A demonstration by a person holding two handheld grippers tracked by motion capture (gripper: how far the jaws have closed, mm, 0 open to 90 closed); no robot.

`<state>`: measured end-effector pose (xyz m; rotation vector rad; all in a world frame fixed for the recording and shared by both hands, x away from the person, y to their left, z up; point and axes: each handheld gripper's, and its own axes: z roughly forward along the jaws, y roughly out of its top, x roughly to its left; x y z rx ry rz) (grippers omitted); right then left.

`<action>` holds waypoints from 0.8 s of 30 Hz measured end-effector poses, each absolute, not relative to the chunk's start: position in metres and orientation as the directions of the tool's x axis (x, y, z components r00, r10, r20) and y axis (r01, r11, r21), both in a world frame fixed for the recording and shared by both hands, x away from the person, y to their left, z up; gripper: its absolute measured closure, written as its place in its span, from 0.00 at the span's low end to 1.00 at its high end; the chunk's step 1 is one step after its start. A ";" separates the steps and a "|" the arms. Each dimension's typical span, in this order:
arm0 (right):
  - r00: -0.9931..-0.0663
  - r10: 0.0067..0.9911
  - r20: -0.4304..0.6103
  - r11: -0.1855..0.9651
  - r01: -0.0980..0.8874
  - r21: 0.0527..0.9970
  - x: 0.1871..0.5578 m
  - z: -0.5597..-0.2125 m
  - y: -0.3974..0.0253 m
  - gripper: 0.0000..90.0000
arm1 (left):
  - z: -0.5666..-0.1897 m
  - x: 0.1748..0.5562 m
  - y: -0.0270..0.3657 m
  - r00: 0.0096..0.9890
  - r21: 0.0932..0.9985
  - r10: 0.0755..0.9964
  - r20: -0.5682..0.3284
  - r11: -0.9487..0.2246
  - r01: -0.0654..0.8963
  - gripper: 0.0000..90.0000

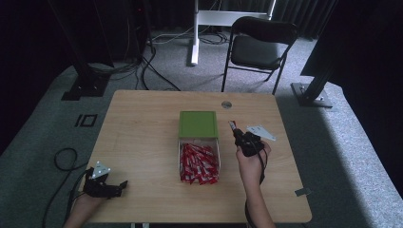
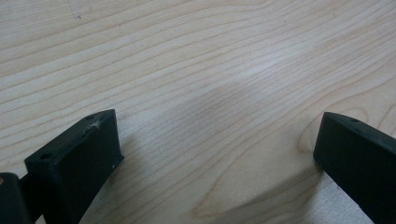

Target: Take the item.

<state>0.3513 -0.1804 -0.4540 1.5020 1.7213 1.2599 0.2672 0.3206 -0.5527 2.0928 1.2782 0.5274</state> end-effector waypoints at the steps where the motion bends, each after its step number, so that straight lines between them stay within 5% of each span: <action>1: -0.239 0.952 0.193 -0.060 0.470 0.881 0.352 -0.460 -0.180 0.93 | -0.553 0.267 0.321 0.451 0.687 0.892 0.015 -0.337 0.643 0.02; 24: -0.169 0.929 0.328 -0.164 0.608 0.777 0.370 -0.535 -0.163 0.93 | -0.553 0.267 0.321 0.451 0.687 0.892 0.015 -0.337 0.643 0.02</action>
